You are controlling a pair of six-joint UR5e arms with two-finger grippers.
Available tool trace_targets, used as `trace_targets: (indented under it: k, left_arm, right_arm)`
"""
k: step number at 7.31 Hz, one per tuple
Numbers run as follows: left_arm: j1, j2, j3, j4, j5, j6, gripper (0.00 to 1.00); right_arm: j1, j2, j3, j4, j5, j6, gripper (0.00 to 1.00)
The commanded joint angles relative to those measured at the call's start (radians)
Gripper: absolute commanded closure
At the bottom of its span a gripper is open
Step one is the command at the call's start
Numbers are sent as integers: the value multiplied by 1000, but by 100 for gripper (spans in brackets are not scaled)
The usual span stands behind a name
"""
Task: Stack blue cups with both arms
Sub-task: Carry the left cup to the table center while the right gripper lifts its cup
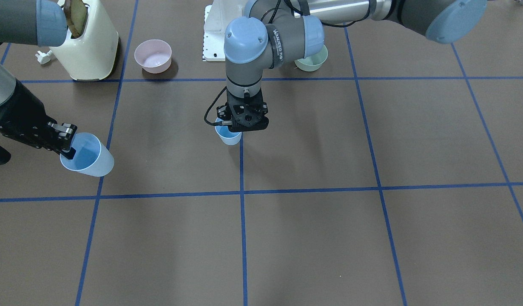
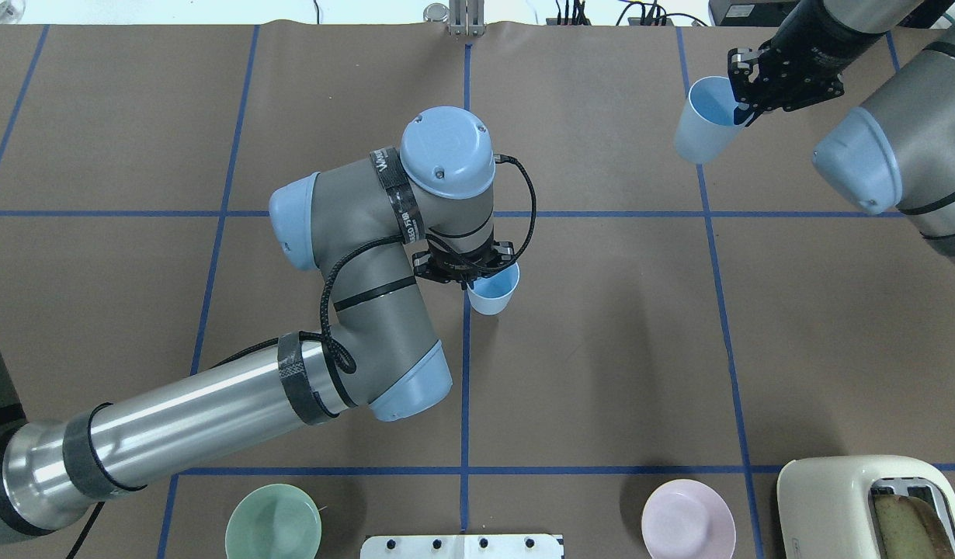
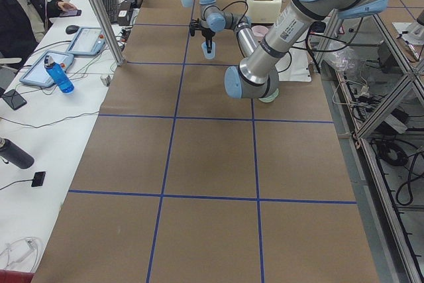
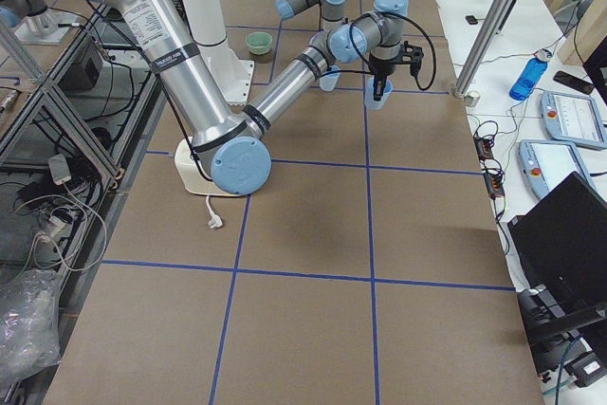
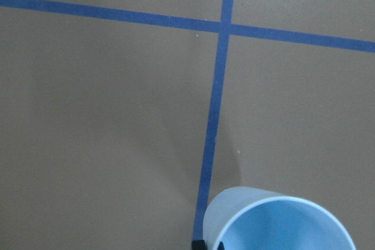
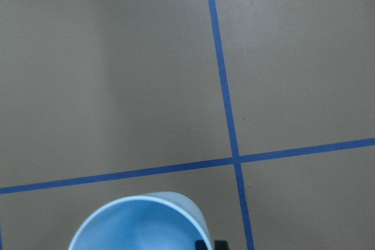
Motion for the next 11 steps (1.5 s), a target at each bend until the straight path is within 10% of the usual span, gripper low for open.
trace_targets:
  k: [1, 8, 9, 10, 11]
  left_arm:
    - [1, -6, 45, -21, 25, 30, 100]
    - [-13, 41, 17, -59, 23, 79, 100]
    - [-16, 82, -13, -111, 19, 76, 26]
    - [-19, 110, -52, -126, 17, 79, 3]
    - [-33, 121, -91, -117, 14, 84, 2]
  right_arm:
    - [-7, 4, -1, -2, -4, 2, 100]
    - [-18, 1, 2, -1, -29, 2, 100]
    - [-18, 1, 5, -1, -29, 3, 100]
    - [-18, 3, 8, -1, -29, 6, 100]
    - [-21, 4, 11, -1, -27, 29, 100]
